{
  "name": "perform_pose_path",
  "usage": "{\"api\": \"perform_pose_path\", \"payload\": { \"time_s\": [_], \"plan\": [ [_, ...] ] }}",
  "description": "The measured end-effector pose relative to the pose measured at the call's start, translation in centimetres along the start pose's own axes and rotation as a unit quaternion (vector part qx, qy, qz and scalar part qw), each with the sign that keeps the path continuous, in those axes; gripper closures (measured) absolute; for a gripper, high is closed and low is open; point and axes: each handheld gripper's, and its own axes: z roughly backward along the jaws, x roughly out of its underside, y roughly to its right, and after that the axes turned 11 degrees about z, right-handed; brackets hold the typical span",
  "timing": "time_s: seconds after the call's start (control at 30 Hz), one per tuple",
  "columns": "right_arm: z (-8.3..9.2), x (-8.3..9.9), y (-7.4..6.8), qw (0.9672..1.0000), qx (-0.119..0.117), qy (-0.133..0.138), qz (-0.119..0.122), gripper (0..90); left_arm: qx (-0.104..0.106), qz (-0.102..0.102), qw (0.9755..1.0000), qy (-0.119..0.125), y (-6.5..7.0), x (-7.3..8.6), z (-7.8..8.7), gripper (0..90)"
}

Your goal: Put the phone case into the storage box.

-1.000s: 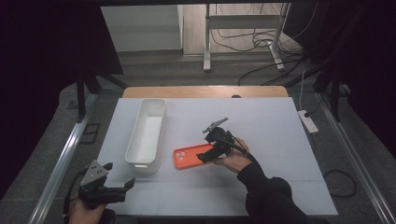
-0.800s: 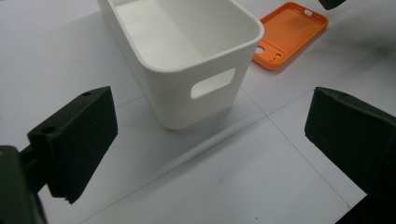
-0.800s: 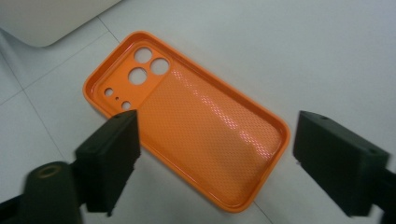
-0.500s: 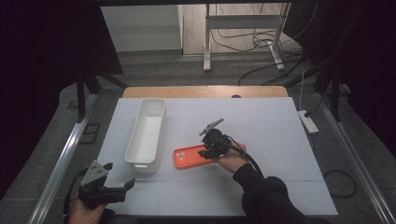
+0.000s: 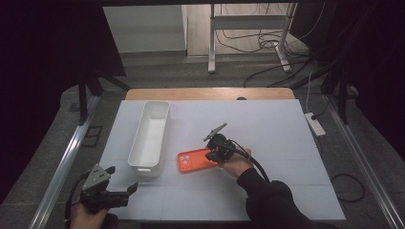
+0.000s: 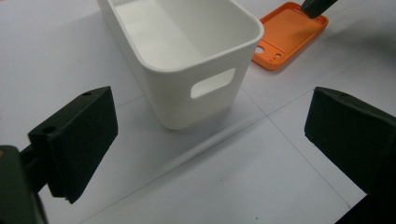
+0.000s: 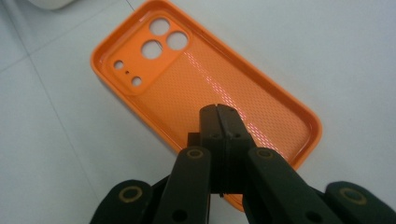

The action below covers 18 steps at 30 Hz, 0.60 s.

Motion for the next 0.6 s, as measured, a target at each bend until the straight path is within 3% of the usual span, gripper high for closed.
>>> {"api": "perform_pose_path", "payload": {
  "time_s": [0.6],
  "plan": [
    [-1.2,1.3,0.0,0.9998,0.0,-0.017,-0.007,89.4,0.0,-0.001,1.0,0.001,0.0,0.0,0.0,3.7]
  ]
}}
